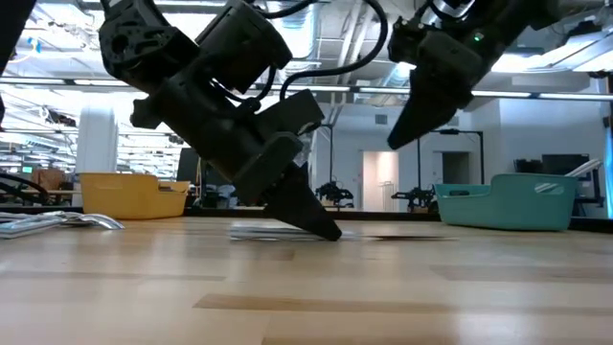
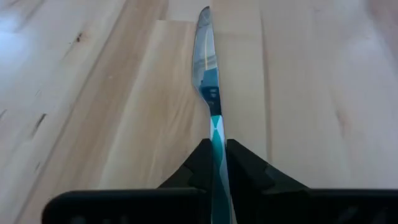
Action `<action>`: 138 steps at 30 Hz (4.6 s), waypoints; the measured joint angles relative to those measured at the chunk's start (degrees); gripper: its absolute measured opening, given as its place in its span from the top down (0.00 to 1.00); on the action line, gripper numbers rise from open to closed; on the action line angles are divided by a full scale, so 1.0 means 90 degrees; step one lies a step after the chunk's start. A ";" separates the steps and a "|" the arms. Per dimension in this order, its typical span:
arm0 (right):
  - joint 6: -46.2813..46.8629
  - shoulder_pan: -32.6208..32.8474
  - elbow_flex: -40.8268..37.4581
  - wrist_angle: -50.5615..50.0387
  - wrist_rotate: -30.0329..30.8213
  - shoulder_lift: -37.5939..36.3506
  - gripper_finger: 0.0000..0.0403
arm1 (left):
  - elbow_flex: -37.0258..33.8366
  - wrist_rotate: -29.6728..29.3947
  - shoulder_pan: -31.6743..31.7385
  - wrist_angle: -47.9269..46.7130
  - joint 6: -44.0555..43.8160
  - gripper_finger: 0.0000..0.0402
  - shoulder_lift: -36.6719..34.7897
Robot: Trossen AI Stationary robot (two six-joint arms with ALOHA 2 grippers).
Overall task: Sort silverware by color (type)
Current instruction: Put the white-blue table knife into the orange bin
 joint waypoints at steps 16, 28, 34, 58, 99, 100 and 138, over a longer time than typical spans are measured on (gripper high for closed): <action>0.0574 0.0508 0.0000 -0.0245 0.0917 -0.0017 0.58 | -0.0058 -0.0953 0.0045 -0.0614 -0.0404 0.97 -0.0433; 0.0779 0.0651 0.0002 -0.0306 0.1089 -0.0017 0.58 | -0.0051 -0.3211 -0.0768 -0.3339 -0.1365 0.97 -0.2411; 0.0923 0.0654 0.0002 -0.0204 0.1403 -0.0017 0.58 | -0.0041 -0.4374 -0.1543 -0.5114 -0.3211 0.97 -0.3482; 0.1465 0.1040 0.0002 0.0645 0.1917 -0.0019 0.58 | 0.0051 -0.2627 -0.5634 -0.7276 -0.8339 0.97 -0.4628; 0.0915 0.0666 0.1911 0.8750 -0.0081 0.3713 0.53 | 0.0306 -0.7360 -0.4469 -0.7875 -0.4511 0.97 -0.2973; 0.0947 0.0642 0.1945 0.8696 -0.0030 0.3713 0.53 | 0.0305 -0.7357 -0.4464 -0.7881 -0.4512 0.97 -0.2948; 0.1111 0.0485 0.1974 0.8109 0.1226 0.3696 0.81 | 0.0308 -0.7264 -0.4137 -0.7828 -0.3572 0.97 -0.2918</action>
